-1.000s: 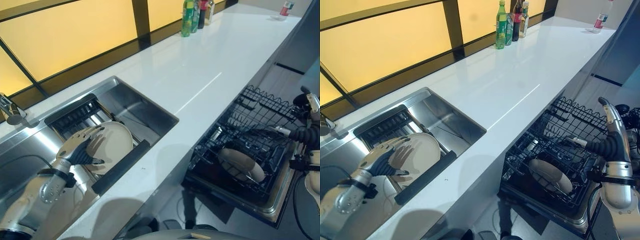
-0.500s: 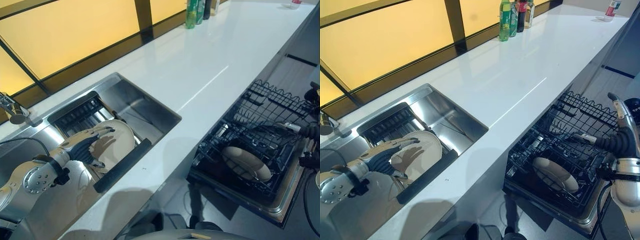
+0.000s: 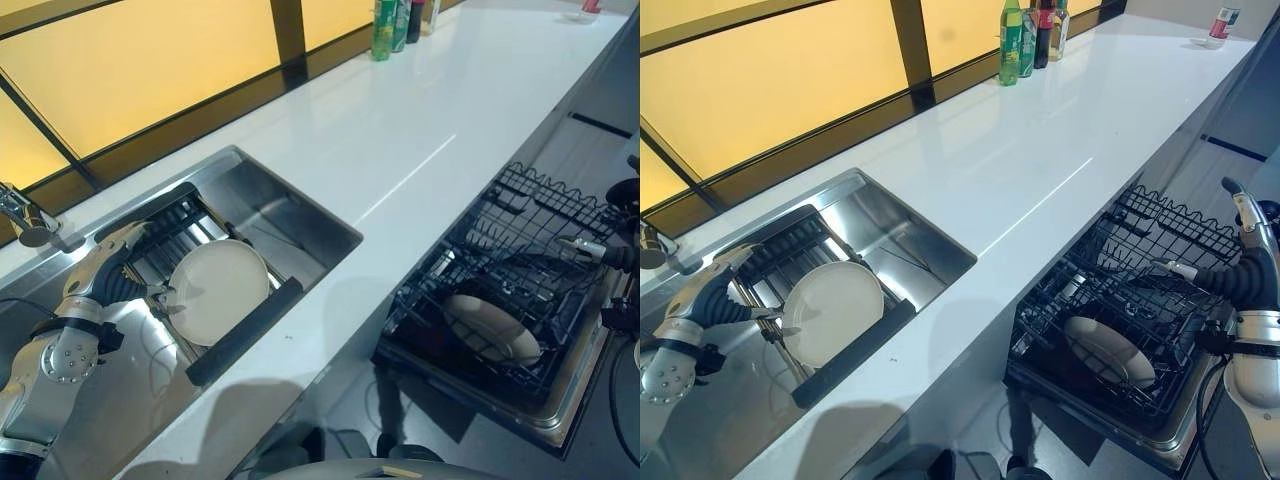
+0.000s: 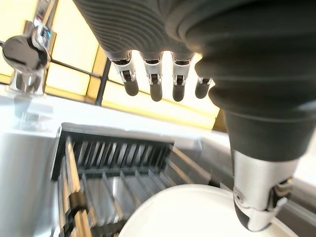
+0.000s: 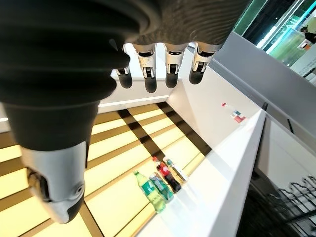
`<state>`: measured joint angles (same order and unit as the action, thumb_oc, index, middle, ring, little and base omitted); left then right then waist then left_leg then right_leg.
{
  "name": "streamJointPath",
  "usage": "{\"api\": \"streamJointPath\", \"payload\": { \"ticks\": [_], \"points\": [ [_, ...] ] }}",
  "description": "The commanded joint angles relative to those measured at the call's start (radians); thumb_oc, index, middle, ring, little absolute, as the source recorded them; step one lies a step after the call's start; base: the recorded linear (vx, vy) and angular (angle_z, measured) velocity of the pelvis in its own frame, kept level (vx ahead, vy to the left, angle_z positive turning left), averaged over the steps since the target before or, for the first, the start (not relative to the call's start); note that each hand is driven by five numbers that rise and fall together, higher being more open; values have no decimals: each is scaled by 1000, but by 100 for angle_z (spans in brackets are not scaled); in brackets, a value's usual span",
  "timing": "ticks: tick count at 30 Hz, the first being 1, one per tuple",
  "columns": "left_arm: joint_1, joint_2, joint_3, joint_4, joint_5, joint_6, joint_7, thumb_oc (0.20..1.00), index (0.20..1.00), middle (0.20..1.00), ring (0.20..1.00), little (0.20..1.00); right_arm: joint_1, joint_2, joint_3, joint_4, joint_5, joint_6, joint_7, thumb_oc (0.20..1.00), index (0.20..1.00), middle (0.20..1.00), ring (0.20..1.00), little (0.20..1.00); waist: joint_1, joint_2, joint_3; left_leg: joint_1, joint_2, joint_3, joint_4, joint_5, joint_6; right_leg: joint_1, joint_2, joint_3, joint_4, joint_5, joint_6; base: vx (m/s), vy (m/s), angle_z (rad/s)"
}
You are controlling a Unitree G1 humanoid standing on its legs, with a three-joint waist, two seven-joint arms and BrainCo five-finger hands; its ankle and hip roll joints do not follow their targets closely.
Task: Pick up plates and place into dishwasher.
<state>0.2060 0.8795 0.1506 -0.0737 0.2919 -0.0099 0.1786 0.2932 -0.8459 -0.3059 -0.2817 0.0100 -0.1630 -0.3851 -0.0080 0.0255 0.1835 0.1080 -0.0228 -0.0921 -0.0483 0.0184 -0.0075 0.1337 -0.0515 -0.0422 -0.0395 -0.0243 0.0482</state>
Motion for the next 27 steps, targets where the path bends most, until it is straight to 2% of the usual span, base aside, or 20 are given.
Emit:
{"api": "streamJointPath", "payload": {
  "ticks": [1, 5, 7, 11, 13, 15, 16, 18, 22, 27],
  "points": [
    [-78, 38, 95, 30, -10, 2, 55, 1000, 1000, 1000, 1000, 1000, -90, -12, 51, -31, -30, -22, 8, 1000, 1000, 1000, 1000, 1000, 35, -33, -107, -47, 3, 37, 83, -85, -20, -84, -42, -45, 114, -48, 102, -140, -186, -21],
    [-167, 43, 39, 67, -56, 29, 16, 1000, 1000, 1000, 1000, 1000, -145, -7, 110, -27, -11, -23, 55, 1000, 1000, 1000, 1000, 1000, 26, -27, -126, -58, 14, 31, 84, -71, -33, -79, -11, -34, 103, -52, 75, -133, -172, -3],
    [-210, 41, 1, 84, -87, 55, -16, 1000, 1000, 1000, 1000, 1000, -181, -6, 148, -28, 20, -25, 87, 1000, 1000, 1000, 1000, 1000, 25, -27, -126, -69, 18, 26, 121, -81, -41, -74, -4, -33, 97, -51, 62, -138, -195, 0],
    [-247, 9, -58, 143, -133, 34, -54, 1000, 1000, 1000, 1000, 1000, -245, 2, 235, -29, 57, -32, 161, 1000, 1000, 1000, 1000, 1000, 31, -40, -95, -142, -9, 18, 333, -151, -43, -76, -13, -30, 118, -46, 32, -106, -123, 3],
    [-242, -8, -60, 162, -149, 14, -66, 1000, 1000, 1000, 1000, 1000, -261, 19, 266, -24, 78, -37, 191, 1000, 1000, 1000, 1000, 1000, 34, -33, -70, -177, -23, 4, 386, -145, -31, -76, -2, -15, 147, -51, 19, -18, 12, -4],
    [-235, -12, -56, 171, -158, 12, -64, 1000, 1000, 1000, 1000, 1000, -273, 29, 287, -17, 130, -62, 234, 1000, 1000, 1000, 1000, 1000, 37, -24, -60, -163, -16, -18, 319, -119, -27, -73, 6, 2, 158, -57, 19, 57, 117, -7],
    [-229, -13, -51, 172, -171, 14, -64, 1000, 1000, 1000, 1000, 1000, -274, 37, 292, -22, 171, -90, 260, 1000, 1000, 1000, 1000, 1000, 39, -12, -60, -159, 0, -35, 246, -65, -40, -68, 16, 13, 158, -63, 19, 85, 179, -8],
    [-243, -11, -58, 187, -193, 16, -56, 1000, 1000, 1000, 1000, 1000, -290, 47, 289, -26, 226, -147, 286, 1000, 1000, 1000, 1000, 1000, 39, 2, -52, -193, 14, -36, 199, -3, -61, -53, 21, 36, 152, -76, 18, 78, 223, -16],
    [-302, -26, -114, 234, -211, 19, -35, 1000, 1000, 1000, 1000, 1000, -323, 56, 251, -26, 238, -230, 275, 1000, 1000, 1000, 1000, 1000, 13, 21, -47, -187, 10, -21, 170, -21, -59, -78, -10, 34, 172, -96, 33, 77, 235, -29],
    [-291, -41, -130, 252, -198, 54, -88, 1000, 1000, 1000, 1000, 1000, -284, 64, 174, -65, 236, -244, 281, 1000, 1000, 1000, 1000, 1000, -14, 38, -62, -134, -7, -7, 137, -38, -53, -107, -44, 22, 185, -90, 56, 159, 227, 3]
  ]
}}
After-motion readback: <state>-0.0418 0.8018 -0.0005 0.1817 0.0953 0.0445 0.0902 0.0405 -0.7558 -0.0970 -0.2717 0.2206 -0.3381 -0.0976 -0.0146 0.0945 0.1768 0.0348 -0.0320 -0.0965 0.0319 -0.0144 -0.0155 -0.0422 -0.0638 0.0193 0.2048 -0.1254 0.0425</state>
